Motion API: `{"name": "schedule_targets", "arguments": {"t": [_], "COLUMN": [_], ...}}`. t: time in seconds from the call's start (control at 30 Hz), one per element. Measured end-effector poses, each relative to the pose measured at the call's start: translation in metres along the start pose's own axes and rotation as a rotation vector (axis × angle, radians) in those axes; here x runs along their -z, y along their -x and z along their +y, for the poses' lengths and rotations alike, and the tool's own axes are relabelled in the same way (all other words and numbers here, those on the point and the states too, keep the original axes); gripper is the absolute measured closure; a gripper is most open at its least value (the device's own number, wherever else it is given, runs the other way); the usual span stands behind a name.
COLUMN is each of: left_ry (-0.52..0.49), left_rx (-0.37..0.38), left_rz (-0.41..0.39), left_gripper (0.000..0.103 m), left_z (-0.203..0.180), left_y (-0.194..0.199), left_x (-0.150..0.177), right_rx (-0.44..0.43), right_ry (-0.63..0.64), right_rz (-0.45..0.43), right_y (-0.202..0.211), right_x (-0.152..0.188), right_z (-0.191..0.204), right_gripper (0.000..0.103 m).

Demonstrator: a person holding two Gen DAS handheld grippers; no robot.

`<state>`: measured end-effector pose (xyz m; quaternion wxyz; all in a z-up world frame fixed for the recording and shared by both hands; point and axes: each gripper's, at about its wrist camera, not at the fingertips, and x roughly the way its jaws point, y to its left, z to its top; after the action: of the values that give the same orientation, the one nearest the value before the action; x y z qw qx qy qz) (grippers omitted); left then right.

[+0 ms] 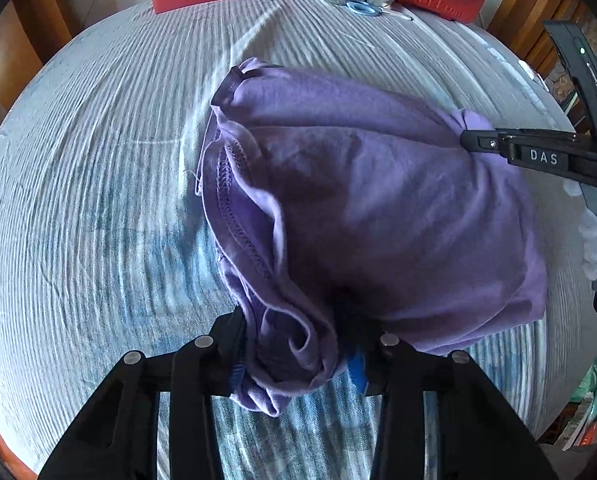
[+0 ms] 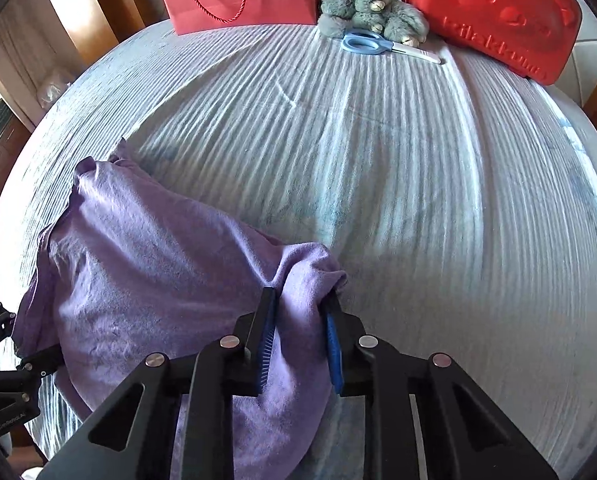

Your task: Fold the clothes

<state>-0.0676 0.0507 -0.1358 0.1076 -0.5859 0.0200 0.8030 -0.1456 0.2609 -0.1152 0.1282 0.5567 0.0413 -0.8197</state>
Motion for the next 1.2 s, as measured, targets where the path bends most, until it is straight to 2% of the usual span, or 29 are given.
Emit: {"name": "schedule_targets", "arguments": {"t": [0.07, 0.13, 0.23, 0.43, 0.57, 0.7, 0.8, 0.83, 0.9, 1.0, 1.2], "left_ry": [0.018, 0.037, 0.043, 0.073, 0.08, 0.102, 0.12, 0.128, 0.14, 0.158, 0.186], "left_rx": [0.026, 0.048, 0.043, 0.06, 0.037, 0.028, 0.001, -0.01, -0.037, -0.082, -0.191], "left_rz": [-0.007, -0.009, -0.012, -0.091, -0.159, -0.219, -0.264, -0.277, -0.302, -0.34, -0.406], "left_gripper": [0.06, 0.089, 0.09, 0.091, 0.091, 0.091, 0.091, 0.091, 0.091, 0.091, 0.091], "left_z": [0.002, 0.003, 0.0, 0.005, 0.015, 0.075, 0.068, 0.081, 0.109, 0.166, 0.316], "left_y": [0.0, 0.0, 0.005, 0.049, 0.083, 0.118, 0.117, 0.124, 0.139, 0.156, 0.224], "left_x": [-0.002, -0.003, -0.002, -0.001, -0.006, 0.012, -0.033, -0.03, 0.009, 0.014, 0.007], "right_rx": [0.003, 0.008, -0.004, -0.045, -0.061, -0.075, -0.086, -0.09, -0.097, -0.112, -0.179], "right_ry": [0.011, 0.026, 0.032, 0.053, 0.086, 0.145, 0.188, 0.205, 0.243, 0.295, 0.324], "right_rz": [-0.005, -0.008, -0.009, -0.087, -0.16, -0.223, -0.257, -0.269, -0.294, -0.334, -0.436], "right_y": [0.001, 0.001, 0.008, 0.046, 0.073, 0.096, 0.105, 0.108, 0.109, 0.108, 0.104], "right_x": [0.001, 0.001, 0.0, -0.007, -0.02, -0.046, -0.074, -0.084, -0.107, -0.148, -0.243], "right_z": [0.001, 0.003, 0.004, 0.005, 0.019, 0.051, 0.086, 0.1, 0.136, 0.198, 0.333], "right_gripper": [0.081, 0.084, 0.092, 0.093, 0.093, 0.093, 0.093, 0.093, 0.093, 0.093, 0.093]}}
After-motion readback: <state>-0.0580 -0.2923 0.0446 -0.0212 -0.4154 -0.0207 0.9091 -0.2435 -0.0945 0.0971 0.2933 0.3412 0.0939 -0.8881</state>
